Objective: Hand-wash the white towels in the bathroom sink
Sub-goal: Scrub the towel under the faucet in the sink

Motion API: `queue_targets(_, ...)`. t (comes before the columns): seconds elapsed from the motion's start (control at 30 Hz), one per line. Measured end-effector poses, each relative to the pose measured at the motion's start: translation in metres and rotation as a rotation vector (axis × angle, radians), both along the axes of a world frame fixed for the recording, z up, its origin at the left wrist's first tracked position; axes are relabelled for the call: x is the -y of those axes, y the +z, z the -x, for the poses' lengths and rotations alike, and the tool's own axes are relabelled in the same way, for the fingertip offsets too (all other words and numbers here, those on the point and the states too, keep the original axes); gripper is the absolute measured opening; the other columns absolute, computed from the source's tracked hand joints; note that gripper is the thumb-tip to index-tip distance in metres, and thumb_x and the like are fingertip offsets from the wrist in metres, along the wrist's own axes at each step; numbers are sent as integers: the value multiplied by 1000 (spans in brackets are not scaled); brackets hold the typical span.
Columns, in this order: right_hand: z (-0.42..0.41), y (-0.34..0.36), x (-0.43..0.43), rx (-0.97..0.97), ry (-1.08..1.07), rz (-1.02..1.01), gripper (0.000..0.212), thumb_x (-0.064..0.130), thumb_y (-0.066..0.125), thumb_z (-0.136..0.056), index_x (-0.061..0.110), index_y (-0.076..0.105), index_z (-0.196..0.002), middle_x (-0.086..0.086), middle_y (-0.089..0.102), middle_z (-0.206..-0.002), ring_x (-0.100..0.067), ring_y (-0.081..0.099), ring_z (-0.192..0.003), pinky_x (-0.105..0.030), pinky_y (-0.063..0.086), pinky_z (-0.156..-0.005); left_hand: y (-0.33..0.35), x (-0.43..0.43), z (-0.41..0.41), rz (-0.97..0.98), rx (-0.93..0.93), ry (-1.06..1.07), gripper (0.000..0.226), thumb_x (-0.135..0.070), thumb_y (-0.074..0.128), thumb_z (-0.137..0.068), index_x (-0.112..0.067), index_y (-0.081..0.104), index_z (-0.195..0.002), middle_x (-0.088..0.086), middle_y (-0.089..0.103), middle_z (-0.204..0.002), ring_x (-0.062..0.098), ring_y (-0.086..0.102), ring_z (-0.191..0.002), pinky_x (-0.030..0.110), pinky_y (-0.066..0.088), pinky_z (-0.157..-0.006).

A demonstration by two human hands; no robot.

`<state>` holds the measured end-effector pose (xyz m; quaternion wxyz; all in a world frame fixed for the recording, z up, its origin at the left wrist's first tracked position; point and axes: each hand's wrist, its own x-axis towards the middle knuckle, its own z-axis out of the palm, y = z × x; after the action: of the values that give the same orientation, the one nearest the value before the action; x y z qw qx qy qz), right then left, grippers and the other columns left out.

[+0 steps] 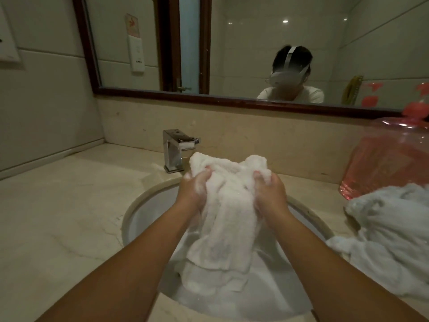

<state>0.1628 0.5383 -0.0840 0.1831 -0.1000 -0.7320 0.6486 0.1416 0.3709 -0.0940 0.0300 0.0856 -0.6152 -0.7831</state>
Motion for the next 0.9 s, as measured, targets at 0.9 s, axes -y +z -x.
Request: queue_targets(0.9, -8, 16, 39, 54, 55, 17, 34, 41, 43, -111, 12, 61, -114, -7, 68, -103, -29, 69, -101, -51, 56, -98, 3, -35, -24, 503, -247, -93, 62, -68, 49, -99, -13, 74, -86, 10, 75, -73, 28, 74, -74, 39, 57, -70)
